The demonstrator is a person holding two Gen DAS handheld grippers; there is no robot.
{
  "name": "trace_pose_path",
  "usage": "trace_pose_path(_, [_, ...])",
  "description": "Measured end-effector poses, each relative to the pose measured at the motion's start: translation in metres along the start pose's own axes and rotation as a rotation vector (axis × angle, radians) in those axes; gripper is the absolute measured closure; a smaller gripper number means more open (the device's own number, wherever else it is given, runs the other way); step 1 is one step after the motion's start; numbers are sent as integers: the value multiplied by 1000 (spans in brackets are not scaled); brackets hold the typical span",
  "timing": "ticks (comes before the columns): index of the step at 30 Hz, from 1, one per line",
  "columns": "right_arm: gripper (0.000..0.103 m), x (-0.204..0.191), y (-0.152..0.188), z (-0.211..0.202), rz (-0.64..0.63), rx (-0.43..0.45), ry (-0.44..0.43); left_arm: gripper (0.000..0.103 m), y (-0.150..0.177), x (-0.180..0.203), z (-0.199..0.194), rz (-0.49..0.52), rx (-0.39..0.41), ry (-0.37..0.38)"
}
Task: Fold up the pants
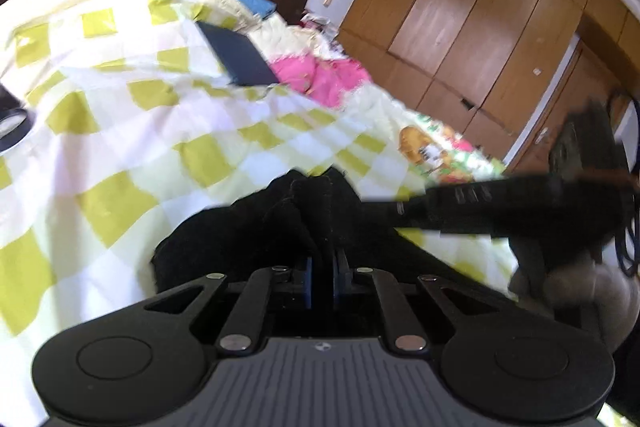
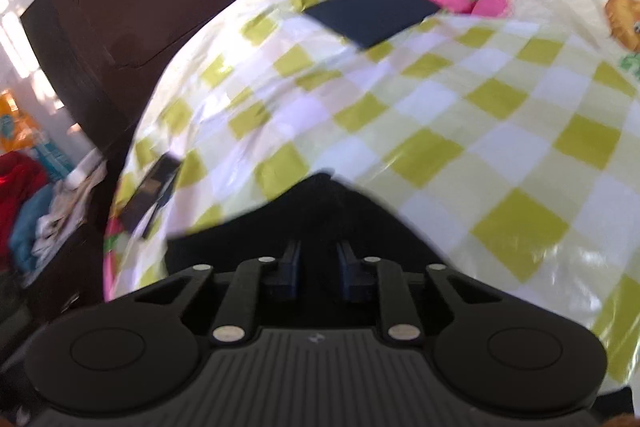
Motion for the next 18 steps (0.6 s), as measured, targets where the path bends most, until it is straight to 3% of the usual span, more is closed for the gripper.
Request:
trace_pose_path(3, [77, -4, 12, 24, -39, -40, 98, 80, 9, -12, 10, -12, -70, -63])
trace_pose_path(5, [74, -7, 17, 10, 5, 5, 86, 76, 13, -21, 8, -30, -94, -63])
trace_pose_path(10, [47, -4, 47, -92, 100, 212, 155, 76, 15, -20, -11, 65, -71, -110])
trace_pose_path(12, [46, 4, 75, -139, 161, 268, 230, 76, 11, -17, -26, 85, -39, -118])
trace_pose_path(14, [38, 17, 110, -179, 235, 295, 337, 76, 7, -8, -38, 147, 12, -152])
trace_pose_path(16, [36, 34, 146, -211, 325, 299, 451, 76, 4, 7, -45, 218, 58, -160])
trace_pose_path(18, [36, 54, 179, -231, 440, 295, 475, 76, 1, 27, -46, 264, 83, -121])
Point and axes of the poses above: each gripper's, at about its wrist camera, not at the fingertips, and z roughly the way its jaws point, x to its right, y to its underside, the point moved 1 cm from there along z, roughly the way its jaws point
